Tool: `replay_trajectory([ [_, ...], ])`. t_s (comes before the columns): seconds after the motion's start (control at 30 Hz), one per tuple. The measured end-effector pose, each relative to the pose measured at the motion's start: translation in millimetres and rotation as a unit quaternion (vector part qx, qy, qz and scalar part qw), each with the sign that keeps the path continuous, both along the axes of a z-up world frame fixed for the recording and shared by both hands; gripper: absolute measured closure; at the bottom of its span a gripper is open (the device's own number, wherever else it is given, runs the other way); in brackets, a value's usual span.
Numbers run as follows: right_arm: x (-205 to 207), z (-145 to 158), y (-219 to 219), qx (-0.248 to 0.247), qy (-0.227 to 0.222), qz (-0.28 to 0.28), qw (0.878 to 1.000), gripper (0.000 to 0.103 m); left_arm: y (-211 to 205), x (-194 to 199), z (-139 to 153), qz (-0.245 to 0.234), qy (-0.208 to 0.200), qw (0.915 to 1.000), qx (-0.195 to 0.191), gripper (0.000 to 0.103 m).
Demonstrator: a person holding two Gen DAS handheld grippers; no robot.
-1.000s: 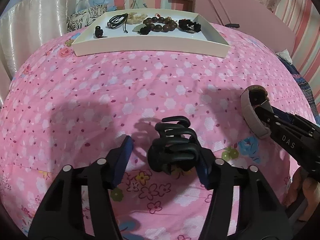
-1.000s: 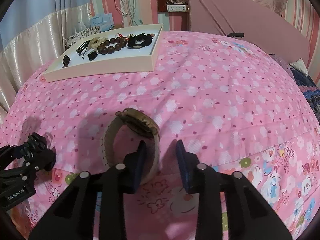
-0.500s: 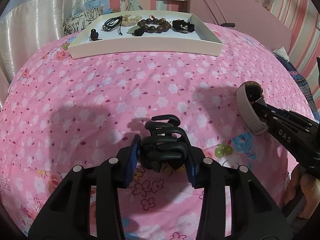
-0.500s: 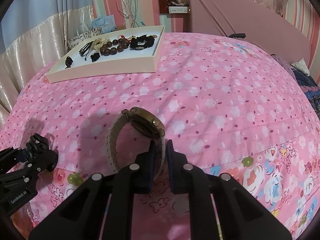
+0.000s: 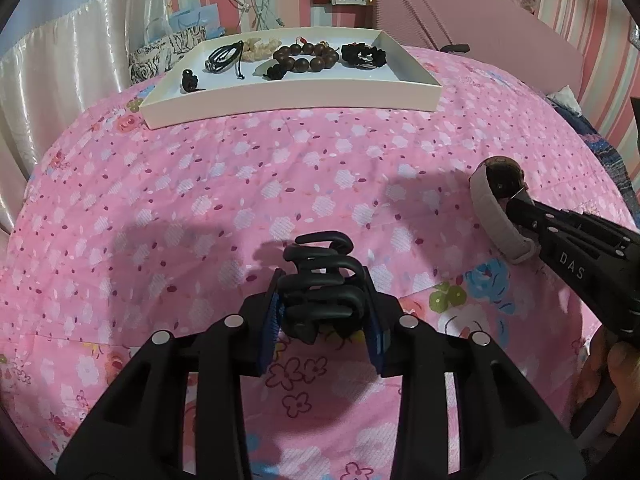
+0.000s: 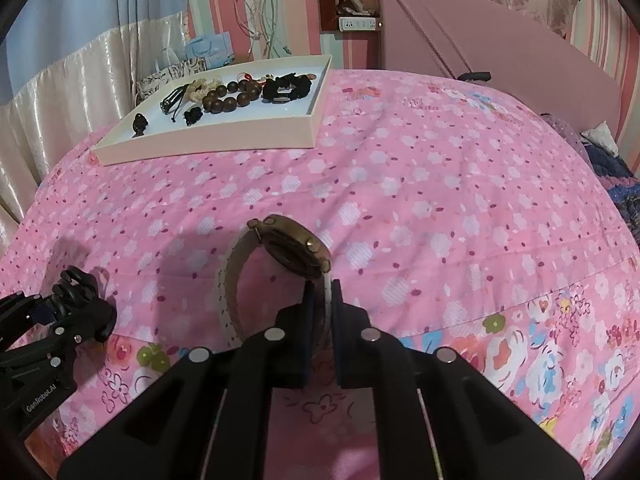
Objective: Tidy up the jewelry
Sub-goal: 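Grasp the black claw hair clip with the left gripper while the right gripper grasps the watch band, then carry the clip and watch into the white tray and open both grippers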
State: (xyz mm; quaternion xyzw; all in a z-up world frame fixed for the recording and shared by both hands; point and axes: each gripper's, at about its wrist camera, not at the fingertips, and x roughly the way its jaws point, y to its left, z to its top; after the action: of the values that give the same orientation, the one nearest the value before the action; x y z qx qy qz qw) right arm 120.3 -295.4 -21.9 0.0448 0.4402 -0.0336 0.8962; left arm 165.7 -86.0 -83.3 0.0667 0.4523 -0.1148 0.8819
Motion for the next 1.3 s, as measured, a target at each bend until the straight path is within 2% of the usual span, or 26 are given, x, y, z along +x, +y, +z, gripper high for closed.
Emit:
replay_trajectory([
  [0.2,-1.0,1.3,-0.8,-0.001,-0.005,-0.003,1.0,0.097,-1.9,-3.0,-0.4,-0.001,-0.009,0.9999,0.013,0.069],
  [0.83,-6.3,8.9,-5.9,0.012,-0.021,-0.011,1.0,0.099,6.9,-3.4,5.0,0.01,-0.003,0.9999,-0.001,0.069],
  [1.1,0.6,25.5,-11.9,0.039,-0.018,-0.009,0.999,0.099,23.1,15.8,38.2,0.018,-0.002,0.9996,-0.02,0.069],
  [1.3,30.4,70.9,-12.3,0.053,-0.055,0.001,0.997,0.099,28.9,48.2,80.2,0.014,-0.027,0.9991,-0.029,0.069],
])
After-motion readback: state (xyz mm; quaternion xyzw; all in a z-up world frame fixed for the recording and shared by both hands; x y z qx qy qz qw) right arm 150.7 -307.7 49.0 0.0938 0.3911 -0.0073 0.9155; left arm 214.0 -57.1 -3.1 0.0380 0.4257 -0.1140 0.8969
